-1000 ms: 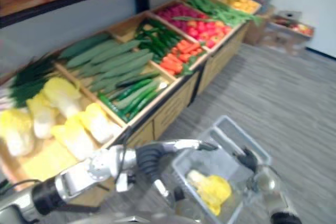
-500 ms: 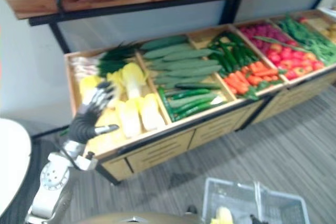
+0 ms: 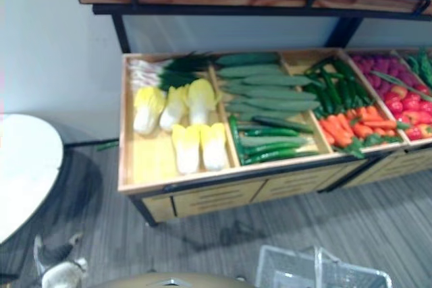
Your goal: Pick vegetable in the basket
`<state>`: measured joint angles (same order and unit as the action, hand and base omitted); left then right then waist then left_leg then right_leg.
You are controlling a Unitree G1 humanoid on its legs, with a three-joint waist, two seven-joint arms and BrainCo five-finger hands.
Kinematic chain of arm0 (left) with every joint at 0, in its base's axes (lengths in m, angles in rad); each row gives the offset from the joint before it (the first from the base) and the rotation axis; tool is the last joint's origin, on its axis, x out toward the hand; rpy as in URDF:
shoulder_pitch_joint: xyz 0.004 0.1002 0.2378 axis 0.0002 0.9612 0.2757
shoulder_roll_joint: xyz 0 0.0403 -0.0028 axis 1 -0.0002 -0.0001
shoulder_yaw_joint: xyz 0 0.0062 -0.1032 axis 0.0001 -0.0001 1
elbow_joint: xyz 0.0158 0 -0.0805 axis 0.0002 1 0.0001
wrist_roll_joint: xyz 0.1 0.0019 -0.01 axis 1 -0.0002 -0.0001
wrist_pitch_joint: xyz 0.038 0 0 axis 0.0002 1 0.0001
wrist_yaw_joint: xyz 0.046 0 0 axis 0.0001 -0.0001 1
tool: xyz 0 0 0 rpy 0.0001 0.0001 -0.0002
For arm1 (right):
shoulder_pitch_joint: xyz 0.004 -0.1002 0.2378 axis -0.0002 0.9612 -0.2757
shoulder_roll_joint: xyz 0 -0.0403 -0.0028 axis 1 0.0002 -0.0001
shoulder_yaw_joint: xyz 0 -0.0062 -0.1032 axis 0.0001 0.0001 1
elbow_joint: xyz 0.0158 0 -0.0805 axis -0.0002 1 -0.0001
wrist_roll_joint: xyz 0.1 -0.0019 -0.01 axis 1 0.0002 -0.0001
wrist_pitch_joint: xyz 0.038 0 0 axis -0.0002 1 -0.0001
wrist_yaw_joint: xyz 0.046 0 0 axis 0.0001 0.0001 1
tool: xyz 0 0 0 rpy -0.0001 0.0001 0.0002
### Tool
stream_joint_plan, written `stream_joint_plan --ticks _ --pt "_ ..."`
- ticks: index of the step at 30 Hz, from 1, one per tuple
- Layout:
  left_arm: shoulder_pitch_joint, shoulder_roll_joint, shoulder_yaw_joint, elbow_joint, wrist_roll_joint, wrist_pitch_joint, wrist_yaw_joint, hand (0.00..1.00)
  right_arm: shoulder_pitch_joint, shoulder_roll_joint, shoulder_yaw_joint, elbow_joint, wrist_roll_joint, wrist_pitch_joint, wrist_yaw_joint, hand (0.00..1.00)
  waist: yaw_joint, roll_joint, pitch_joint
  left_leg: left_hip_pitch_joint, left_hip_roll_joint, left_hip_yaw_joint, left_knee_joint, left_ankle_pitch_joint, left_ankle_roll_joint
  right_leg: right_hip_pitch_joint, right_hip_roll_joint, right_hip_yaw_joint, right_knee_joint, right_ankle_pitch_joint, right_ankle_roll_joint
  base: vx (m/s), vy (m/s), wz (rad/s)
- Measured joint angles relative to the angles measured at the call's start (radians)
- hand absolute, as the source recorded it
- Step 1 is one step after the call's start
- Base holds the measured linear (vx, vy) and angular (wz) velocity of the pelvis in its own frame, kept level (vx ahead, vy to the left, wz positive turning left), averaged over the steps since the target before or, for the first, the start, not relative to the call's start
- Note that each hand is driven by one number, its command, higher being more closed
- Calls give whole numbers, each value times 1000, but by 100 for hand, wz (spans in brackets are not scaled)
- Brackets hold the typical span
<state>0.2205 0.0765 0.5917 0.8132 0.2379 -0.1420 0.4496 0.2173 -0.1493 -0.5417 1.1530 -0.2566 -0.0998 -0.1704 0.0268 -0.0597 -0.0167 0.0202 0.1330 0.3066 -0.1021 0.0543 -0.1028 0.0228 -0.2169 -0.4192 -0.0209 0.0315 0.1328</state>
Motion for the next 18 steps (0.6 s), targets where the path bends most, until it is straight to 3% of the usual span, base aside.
stream_joint_plan --ticks 3,9,15,18 --pt "4 0 48 159 -5 34 -5 0 0 0 -2 5 0 1 -8 100 -6 2 1 -6 -4 -15 0 -2 -3 7 -2 -14 -6 -5 4 17 5 17" --pt "11 -10 27 275 -19 80 -67 0 -12 -1 3 34 0 0 -22 100 -19 11 3 -3 -7 -43 0 -2 -2 27 -3 -36 -5 -10 1 17 -6 13" --pt "-4 -15 -180 299 -40 73 -139 0 -28 -2 45 37 -2 0 -22 100 -48 17 13 3 -5 -65 0 -1 -4 2 -20 -14 113 -86 -2 7 -9 11" --pt "-7 -1 -271 299 -38 53 -184 0 -46 -5 90 37 -4 0 -22 100 -47 24 22 4 3 -43 0 -2 -6 -21 -14 20 130 -95 -2 10 -15 -21"
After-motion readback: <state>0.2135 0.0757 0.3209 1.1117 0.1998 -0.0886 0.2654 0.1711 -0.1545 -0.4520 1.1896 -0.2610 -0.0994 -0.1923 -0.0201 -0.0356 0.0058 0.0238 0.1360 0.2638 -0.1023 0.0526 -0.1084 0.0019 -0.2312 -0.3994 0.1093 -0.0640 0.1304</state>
